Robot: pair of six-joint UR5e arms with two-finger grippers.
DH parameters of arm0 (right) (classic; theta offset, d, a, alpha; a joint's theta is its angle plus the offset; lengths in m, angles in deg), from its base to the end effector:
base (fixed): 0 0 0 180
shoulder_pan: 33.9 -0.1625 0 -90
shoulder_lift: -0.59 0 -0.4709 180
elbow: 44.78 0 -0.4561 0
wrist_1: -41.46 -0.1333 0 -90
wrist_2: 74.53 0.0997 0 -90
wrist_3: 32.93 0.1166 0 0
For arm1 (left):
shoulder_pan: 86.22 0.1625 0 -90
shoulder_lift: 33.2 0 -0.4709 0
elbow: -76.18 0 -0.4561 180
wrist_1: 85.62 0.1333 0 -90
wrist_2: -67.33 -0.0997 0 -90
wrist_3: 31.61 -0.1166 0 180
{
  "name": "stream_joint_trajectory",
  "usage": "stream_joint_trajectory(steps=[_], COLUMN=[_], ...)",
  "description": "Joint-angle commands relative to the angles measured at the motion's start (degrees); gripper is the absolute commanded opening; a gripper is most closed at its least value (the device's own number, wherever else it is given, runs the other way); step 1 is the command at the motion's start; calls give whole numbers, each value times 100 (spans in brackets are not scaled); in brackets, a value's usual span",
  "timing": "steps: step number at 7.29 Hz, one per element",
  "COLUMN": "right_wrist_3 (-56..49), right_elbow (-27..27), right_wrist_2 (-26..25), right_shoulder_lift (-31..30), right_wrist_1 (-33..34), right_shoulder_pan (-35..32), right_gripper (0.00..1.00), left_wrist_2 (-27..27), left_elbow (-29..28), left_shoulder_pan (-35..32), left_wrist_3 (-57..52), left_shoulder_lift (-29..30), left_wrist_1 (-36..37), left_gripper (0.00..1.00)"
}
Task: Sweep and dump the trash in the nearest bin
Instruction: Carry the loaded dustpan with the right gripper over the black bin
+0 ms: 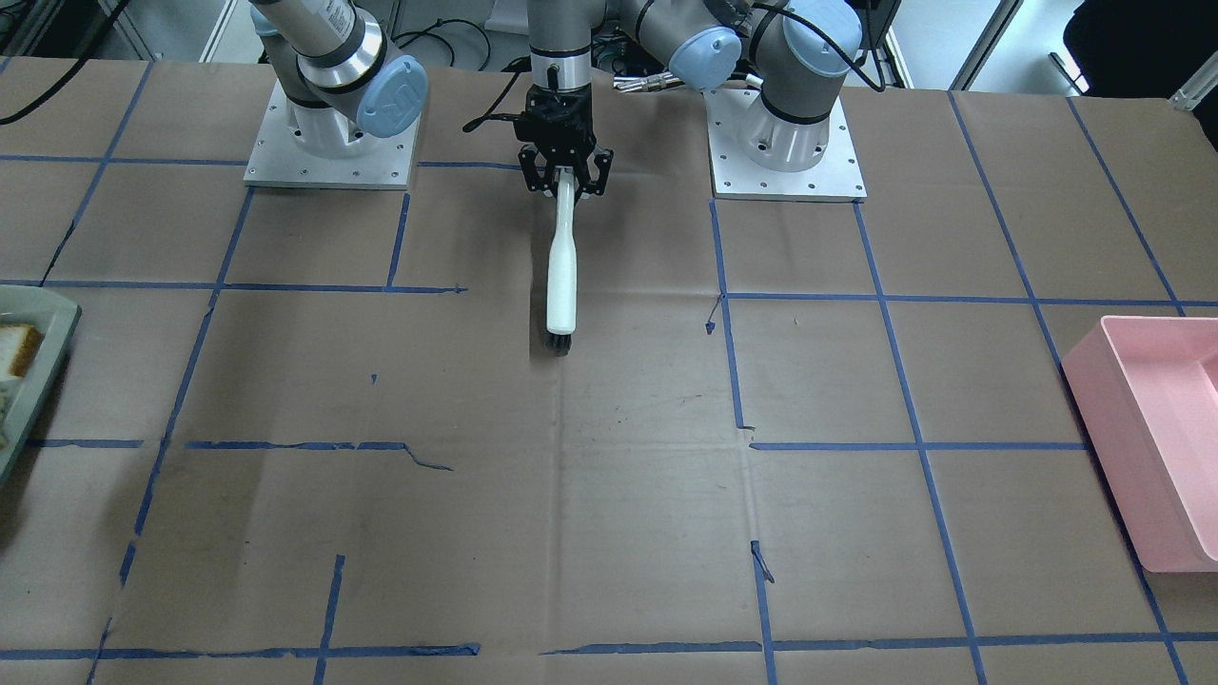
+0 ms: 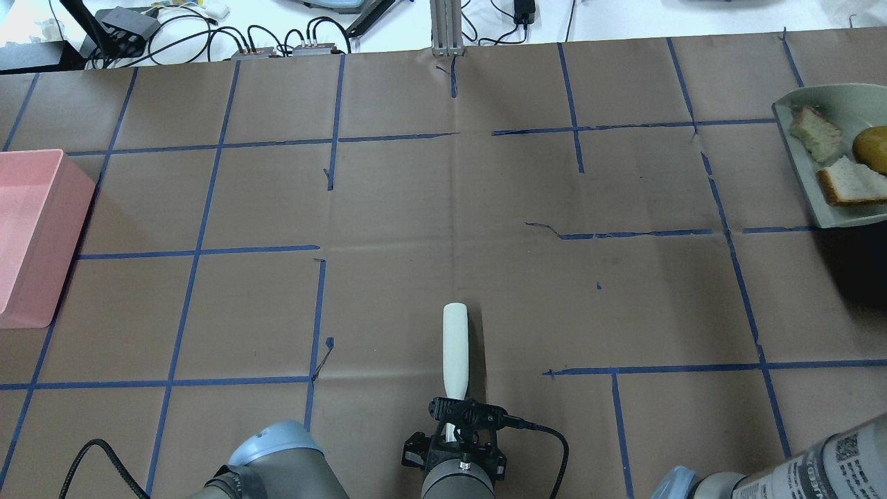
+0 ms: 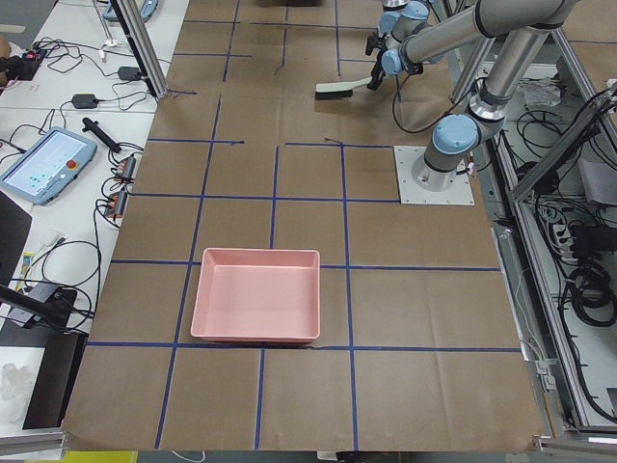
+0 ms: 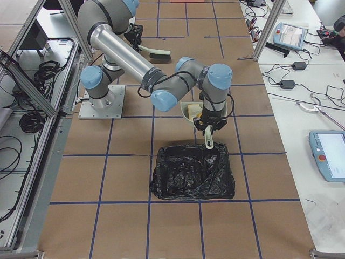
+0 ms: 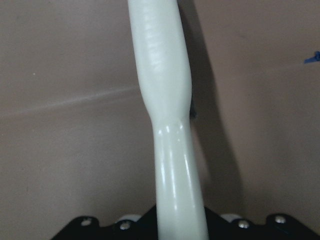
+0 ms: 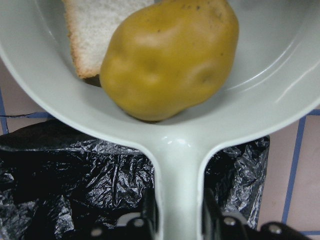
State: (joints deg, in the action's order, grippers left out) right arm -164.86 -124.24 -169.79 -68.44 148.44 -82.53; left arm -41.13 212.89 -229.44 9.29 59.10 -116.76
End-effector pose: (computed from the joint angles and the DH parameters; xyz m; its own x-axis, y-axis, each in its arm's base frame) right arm -0.3900 -0.6284 0.4157 0.0063 -0.9997 0.0240 -0.9896 -0.0027 0.1440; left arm -0.4063 -0.1834 0.1968 -0.9787 0.1635 -0.1238 0.1962 0.9221 -0.3336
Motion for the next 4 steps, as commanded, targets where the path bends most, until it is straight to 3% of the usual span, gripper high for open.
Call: stream_joint_trajectory(steps=[1, 4], right_wrist_3=[-569, -1210], right_elbow=[88, 369], right_wrist_2=[-10, 8], right_shoulder_lift=[3, 56], right_wrist_1=[-1, 25], right_shoulder_pan=[457, 1064], right_gripper=[0, 0], left_wrist_2=[-44, -53], left_elbow=[13, -22], left_shoulder_pan=[-75, -190], left_wrist_3=[75, 330], left_shoulder_lift=[77, 271], left_wrist_1=[3, 3], left_gripper=[0, 3])
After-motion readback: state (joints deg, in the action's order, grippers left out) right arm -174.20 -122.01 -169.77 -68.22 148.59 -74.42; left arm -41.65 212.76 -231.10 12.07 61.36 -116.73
